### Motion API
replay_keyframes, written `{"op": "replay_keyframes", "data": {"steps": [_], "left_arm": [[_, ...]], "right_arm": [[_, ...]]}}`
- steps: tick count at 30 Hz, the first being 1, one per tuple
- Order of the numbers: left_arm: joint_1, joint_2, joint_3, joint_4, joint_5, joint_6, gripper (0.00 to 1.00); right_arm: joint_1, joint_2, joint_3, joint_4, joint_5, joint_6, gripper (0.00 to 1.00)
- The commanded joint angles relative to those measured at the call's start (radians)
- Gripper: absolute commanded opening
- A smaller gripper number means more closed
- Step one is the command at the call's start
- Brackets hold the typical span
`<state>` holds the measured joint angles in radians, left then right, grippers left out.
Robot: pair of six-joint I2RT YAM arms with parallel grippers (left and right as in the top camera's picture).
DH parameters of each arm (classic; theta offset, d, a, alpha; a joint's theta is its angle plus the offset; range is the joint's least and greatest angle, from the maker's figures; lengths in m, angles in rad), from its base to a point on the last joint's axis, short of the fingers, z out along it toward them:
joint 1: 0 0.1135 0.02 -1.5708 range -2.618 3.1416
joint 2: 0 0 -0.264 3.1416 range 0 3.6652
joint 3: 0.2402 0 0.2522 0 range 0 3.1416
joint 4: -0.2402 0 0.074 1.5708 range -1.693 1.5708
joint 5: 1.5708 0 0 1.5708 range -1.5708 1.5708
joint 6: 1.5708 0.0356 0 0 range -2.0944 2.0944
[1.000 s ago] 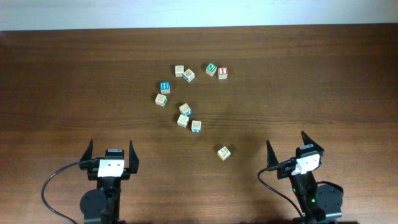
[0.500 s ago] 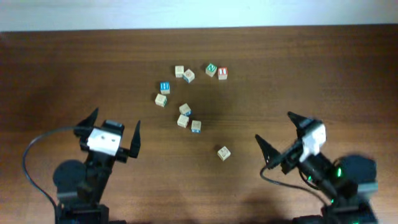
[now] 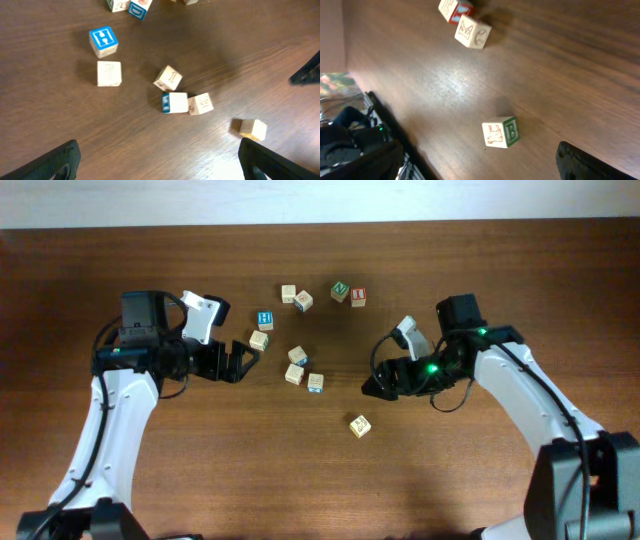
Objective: Rotate 4 blocks
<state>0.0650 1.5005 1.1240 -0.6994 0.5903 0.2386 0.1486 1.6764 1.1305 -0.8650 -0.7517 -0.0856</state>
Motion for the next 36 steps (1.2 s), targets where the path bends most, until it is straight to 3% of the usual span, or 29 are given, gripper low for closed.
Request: {"op": "replay_keyframes", "data": {"steps": [1,2,4,8,20,26,27,32,36], "left_arm": [[0.001,0.022,0.018,0.0,0.05,-0.113,0.99],[0.001,0.022,0.018,0.01,0.05,-0.113,0.99],[0.0,0.022,0.018,0.011,0.05,-0.113,1.0],[0.0,0.022,0.018,0.018,0.039,-0.114,1.0],[0.0,0.022,0.018,0.017,0.04,-0.114,0.99],[0.001,0.022,0.018,0.018,0.039,-0.114,0.98],[0.0,0.022,0.018,0.018,0.039,-0.114,0.98],[0.0,0.022,0.018,0.021,0.039,-0.114,0.99],[0.0,0.022,0.018,0.027,0.039,-0.114,0.99]], "right_arm": [[0.096,0.07,0.013,-0.01,0.06,-0.003,0.82],[0.176,0.072,0.013,-0.005,0.363,0.069,0.77],[0.294,0.076,0.013,0.014,0.594,0.072,0.74],[0.419,0.087,0.013,0.067,0.772,0.216,0.6],[0.456,0.13,0.005,0.053,0.628,0.172,0.56],[0.453,0.159,0.006,0.054,0.632,0.173,0.25],[0.452,0.159,0.017,0.054,0.705,0.237,0.22],[0.41,0.159,0.076,0.183,0.896,0.332,0.22],[0.269,0.165,0.076,0.298,0.776,0.383,0.22]]}}
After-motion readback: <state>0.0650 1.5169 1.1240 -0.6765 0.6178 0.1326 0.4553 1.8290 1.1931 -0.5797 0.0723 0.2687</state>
